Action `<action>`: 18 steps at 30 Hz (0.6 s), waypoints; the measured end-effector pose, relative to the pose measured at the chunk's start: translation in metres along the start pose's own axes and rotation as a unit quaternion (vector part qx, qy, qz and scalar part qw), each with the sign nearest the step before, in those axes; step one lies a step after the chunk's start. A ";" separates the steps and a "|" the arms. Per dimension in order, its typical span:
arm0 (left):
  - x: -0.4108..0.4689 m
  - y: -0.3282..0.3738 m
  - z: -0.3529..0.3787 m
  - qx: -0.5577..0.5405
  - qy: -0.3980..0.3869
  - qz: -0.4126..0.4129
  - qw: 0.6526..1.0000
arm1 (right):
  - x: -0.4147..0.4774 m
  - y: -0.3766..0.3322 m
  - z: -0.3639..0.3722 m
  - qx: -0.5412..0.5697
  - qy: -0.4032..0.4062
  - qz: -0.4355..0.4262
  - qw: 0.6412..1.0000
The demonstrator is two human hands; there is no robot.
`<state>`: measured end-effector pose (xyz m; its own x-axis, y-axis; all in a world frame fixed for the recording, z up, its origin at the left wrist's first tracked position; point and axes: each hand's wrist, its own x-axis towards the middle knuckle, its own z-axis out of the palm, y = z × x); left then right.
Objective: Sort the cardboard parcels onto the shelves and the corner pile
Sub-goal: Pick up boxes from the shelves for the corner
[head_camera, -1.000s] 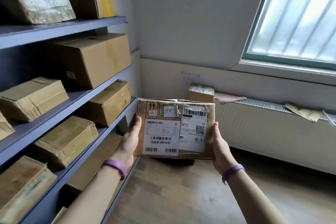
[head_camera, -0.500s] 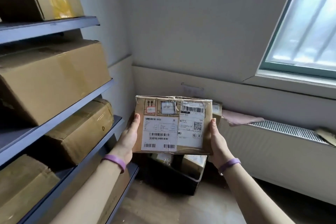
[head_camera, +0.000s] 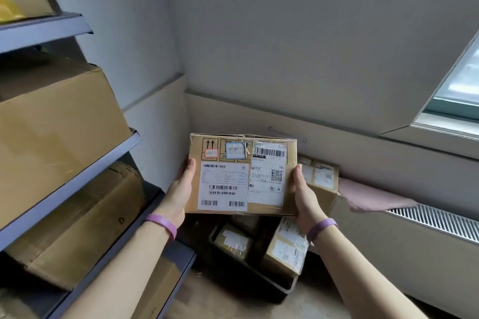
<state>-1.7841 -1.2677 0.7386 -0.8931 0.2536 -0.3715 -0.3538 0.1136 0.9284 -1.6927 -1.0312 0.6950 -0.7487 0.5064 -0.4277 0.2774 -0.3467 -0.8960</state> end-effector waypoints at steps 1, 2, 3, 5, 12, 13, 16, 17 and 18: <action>0.013 0.002 0.000 0.003 -0.001 -0.002 1.000 | 0.012 -0.001 0.006 -0.002 0.000 0.004 1.000; 0.029 0.004 -0.001 0.004 -0.003 -0.003 1.000 | 0.024 -0.003 0.013 -0.003 0.000 0.005 1.000; 0.044 0.007 -0.001 0.005 -0.003 -0.004 1.000 | 0.037 -0.005 0.019 -0.003 0.000 0.007 1.000; 0.079 0.012 -0.002 0.009 0.001 -0.013 1.000 | 0.065 -0.008 0.032 -0.003 0.002 0.013 1.000; 0.215 0.028 -0.003 0.030 -0.029 -0.045 0.998 | 0.180 -0.012 0.075 0.021 0.038 0.037 0.998; 0.233 0.029 -0.002 0.034 -0.037 -0.052 0.997 | 0.197 -0.009 0.079 0.026 0.043 0.044 0.998; 0.293 0.017 0.000 0.054 -0.055 -0.076 0.994 | 0.245 0.007 0.083 0.035 0.058 0.068 0.995; 0.310 0.014 0.002 0.063 -0.059 -0.081 0.993 | 0.259 0.013 0.083 0.037 0.067 0.081 0.994; 0.328 0.006 0.004 0.069 -0.064 -0.088 0.992 | 0.269 0.020 0.083 0.034 0.078 0.097 0.992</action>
<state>-2.0781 -1.1799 0.6223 -0.7747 0.3373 -0.5348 -0.4525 0.2950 0.8416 -1.9386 -0.9672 0.5723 -0.5820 0.5393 -0.6086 0.3620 -0.4983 -0.7878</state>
